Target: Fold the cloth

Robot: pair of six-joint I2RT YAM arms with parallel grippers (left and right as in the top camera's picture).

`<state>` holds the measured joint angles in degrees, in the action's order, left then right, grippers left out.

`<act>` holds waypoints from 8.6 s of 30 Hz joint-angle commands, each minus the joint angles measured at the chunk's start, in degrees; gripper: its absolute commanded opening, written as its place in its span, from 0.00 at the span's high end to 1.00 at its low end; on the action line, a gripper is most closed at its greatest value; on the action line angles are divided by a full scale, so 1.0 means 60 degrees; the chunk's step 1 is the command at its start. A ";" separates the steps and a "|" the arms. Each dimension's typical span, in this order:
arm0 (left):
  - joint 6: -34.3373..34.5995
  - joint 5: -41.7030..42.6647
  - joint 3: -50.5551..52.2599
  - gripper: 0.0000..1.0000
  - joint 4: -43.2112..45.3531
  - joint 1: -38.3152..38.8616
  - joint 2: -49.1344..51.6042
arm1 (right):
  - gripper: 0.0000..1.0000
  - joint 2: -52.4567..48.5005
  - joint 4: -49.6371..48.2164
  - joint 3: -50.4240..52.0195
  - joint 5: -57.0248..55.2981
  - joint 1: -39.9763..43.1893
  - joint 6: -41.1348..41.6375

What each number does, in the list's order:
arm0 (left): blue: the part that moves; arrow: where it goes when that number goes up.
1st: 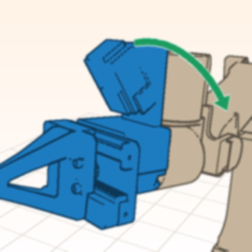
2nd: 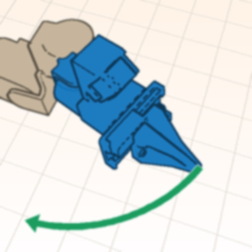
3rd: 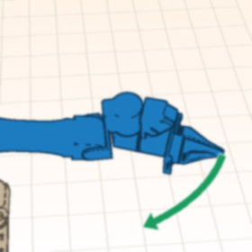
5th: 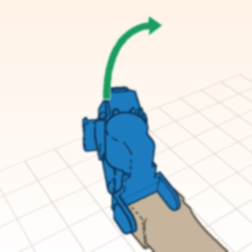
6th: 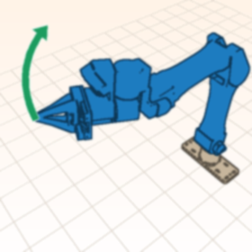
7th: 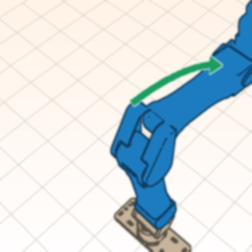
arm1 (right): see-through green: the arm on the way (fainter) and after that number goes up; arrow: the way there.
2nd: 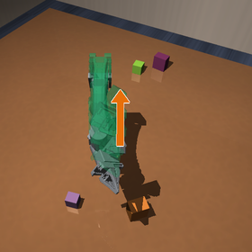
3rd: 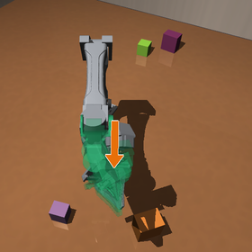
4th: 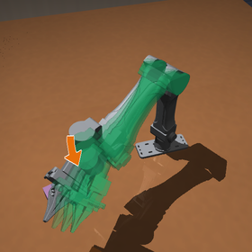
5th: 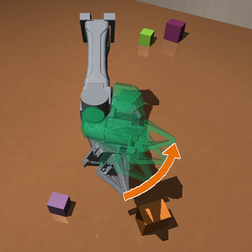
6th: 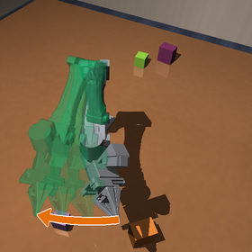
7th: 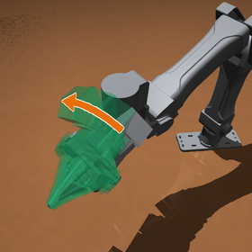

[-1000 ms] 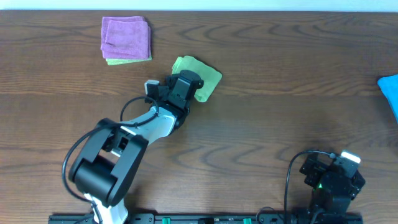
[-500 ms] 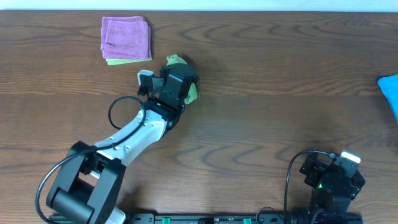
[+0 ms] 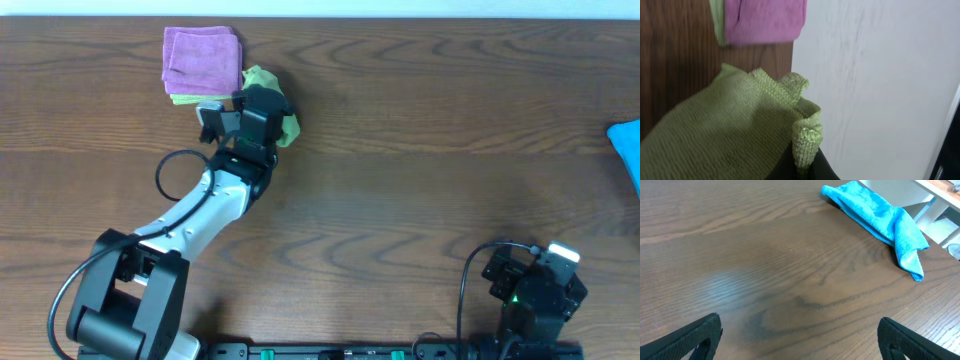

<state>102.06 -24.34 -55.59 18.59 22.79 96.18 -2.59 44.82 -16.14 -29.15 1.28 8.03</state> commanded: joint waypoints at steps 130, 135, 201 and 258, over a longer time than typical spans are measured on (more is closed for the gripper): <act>-0.1151 0.0627 -0.6513 0.05 -0.5843 -0.3253 0.3450 | 0.01 0.0076 0.0004 0.0033 -0.0058 0.0095 -0.0098; -0.1158 0.2000 -0.6513 0.05 -0.5082 -0.3304 0.3391 | 0.01 0.0076 0.0004 0.0033 -0.0058 0.0095 -0.0098; -0.9216 0.2958 -0.6233 0.05 -0.9100 -0.2994 0.2714 | 0.01 0.0076 0.0004 0.0033 -0.0058 0.0095 -0.0098; -0.8211 0.4295 -0.2670 0.68 -0.1759 -0.3249 0.3435 | 0.01 0.0076 0.0004 0.0033 -0.0058 0.0095 -0.0098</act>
<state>52.69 0.12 -72.01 7.70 3.27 115.90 -2.50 44.86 -16.14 -29.15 1.28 8.03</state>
